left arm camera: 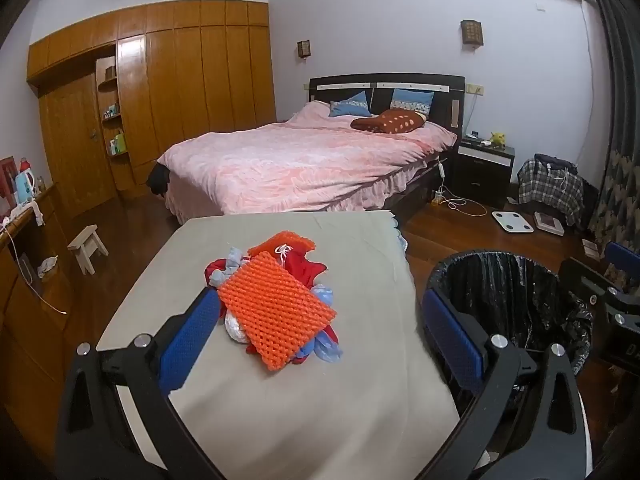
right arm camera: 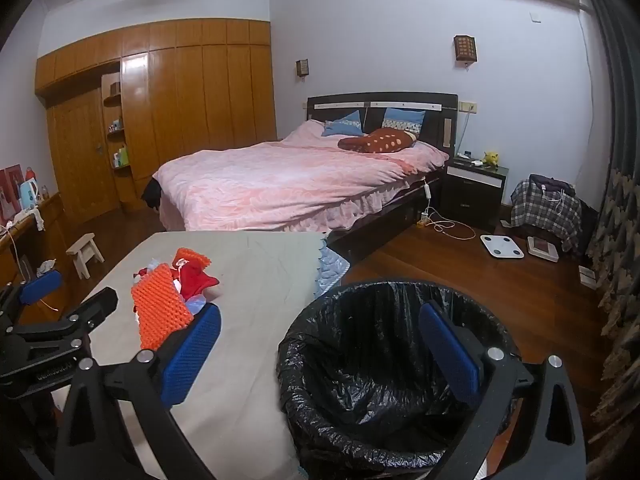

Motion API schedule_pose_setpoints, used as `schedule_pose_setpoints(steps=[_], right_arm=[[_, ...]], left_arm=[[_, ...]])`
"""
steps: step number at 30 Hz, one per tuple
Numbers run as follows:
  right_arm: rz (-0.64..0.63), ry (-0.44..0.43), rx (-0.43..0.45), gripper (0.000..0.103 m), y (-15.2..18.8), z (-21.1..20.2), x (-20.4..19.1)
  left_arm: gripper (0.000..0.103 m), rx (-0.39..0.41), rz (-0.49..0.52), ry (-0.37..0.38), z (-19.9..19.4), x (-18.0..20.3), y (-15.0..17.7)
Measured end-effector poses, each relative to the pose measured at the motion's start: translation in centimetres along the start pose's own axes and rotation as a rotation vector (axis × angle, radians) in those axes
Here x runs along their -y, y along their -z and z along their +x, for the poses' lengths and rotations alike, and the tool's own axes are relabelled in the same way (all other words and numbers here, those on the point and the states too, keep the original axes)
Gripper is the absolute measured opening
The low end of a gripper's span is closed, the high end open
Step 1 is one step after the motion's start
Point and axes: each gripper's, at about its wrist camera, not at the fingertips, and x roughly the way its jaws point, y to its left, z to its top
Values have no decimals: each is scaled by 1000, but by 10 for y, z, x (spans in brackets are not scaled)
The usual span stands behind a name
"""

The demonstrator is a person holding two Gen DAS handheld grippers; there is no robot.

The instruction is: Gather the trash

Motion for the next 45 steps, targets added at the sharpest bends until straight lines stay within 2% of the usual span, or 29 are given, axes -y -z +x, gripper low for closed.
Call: schedule_pose_setpoints(steps=[45], right_arm=[[3,1,2,97,-1,2,0]], left_arm=[[98,1,8,-2,0,1,0]])
